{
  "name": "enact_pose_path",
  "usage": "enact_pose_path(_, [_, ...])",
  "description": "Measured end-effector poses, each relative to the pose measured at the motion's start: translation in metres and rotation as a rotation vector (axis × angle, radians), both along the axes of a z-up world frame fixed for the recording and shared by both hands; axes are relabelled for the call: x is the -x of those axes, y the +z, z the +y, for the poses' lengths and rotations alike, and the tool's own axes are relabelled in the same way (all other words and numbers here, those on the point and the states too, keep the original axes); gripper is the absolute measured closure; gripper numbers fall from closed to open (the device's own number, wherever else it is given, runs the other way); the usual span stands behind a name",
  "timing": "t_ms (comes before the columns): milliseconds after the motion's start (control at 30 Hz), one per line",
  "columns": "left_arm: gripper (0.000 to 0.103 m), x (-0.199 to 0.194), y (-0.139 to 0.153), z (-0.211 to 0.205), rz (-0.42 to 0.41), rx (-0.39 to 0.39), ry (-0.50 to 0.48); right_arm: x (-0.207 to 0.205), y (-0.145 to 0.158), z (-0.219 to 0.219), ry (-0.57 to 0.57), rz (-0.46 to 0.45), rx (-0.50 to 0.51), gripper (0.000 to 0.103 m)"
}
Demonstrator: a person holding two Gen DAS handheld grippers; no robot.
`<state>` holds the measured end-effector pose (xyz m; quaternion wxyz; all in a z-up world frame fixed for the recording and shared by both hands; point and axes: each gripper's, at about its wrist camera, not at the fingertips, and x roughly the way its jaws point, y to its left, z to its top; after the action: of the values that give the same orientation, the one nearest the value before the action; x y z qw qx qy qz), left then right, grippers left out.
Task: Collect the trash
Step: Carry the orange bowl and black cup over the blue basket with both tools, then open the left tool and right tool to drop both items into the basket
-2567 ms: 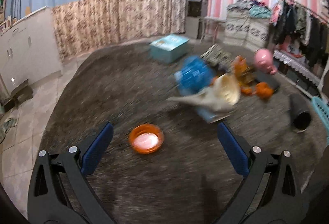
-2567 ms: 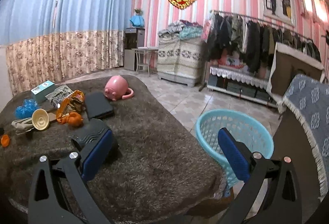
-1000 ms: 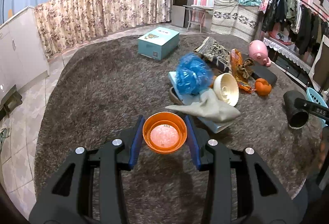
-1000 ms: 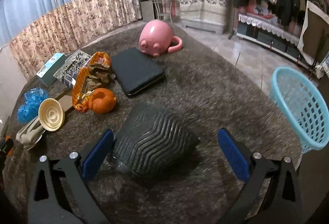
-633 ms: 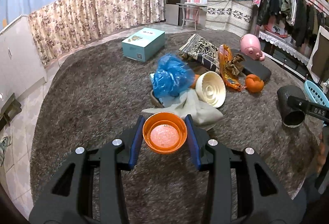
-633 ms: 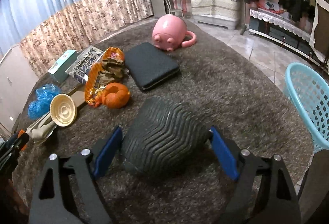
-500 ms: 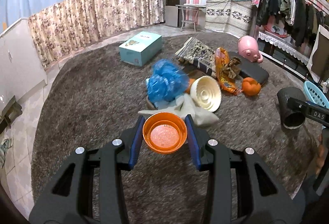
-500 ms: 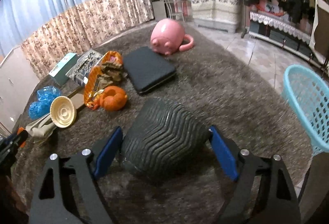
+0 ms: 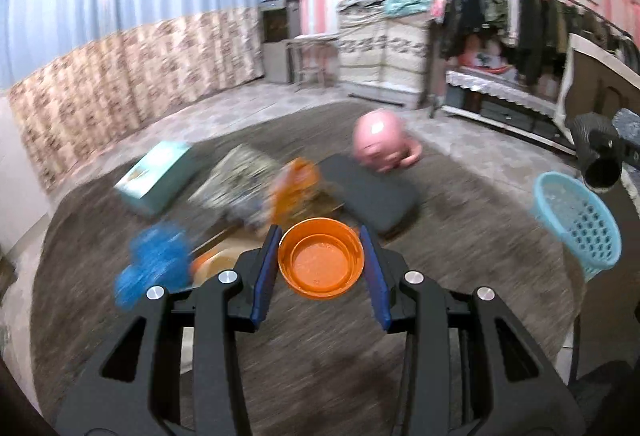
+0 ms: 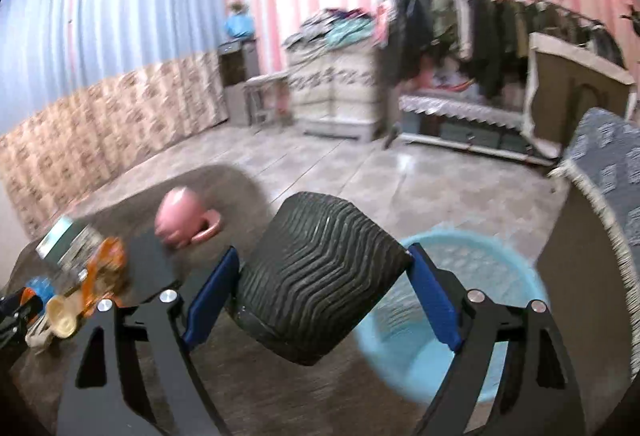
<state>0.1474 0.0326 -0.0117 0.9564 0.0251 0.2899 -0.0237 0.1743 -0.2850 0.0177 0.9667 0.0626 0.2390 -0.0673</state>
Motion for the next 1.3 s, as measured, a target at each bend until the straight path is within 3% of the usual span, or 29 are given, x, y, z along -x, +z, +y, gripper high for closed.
enact_pose_path(133, [0.064,-0.017,0.01,-0.052,-0.037,0.012,-0.086,0.004,0.002,-0.061,-0.1,-0.019,0.018,0.019])
enact_pose_path(333, [0.064,-0.042,0.006,-0.131,-0.06,0.024,-0.202,0.012,-0.041,-0.129,-0.247,0.034,-0.005,0.019])
enact_pose_path(433, [0.064,-0.061,-0.003,-0.172,-0.03,0.064,-0.262,0.015,-0.055,-0.156,-0.295,0.053,-0.009,0.019])
enact_pose_path(533, [0.064,-0.075,-0.015,-0.209,-0.007,0.088,-0.315,0.018,-0.063,-0.174,-0.334,0.056,-0.027,0.019])
enact_pose_path(733, [0.064,-0.105,-0.048,-0.283,0.046,0.057,-0.427,0.017,-0.072,-0.184,-0.351,0.07,0.032,0.019])
enact_pose_path(1033, [0.064,-0.125,-0.076,-0.358,0.098,0.003,-0.55,0.017,-0.088,-0.215,-0.406,0.084,-0.054,0.019])
enact_pose_path(1100, [0.055,-0.126,-0.078,-0.364,0.1,-0.01,-0.563,0.016,-0.09,-0.216,-0.406,0.089,-0.064,0.019])
enact_pose_path(1167, [0.036,-0.128,-0.076,-0.363,0.097,-0.002,-0.557,0.014,-0.09,-0.215,-0.4,0.093,-0.065,0.019])
enact_pose_path(1300, [0.024,-0.132,-0.063,-0.354,0.067,0.006,-0.519,0.008,-0.091,-0.209,-0.385,0.102,-0.049,0.019])
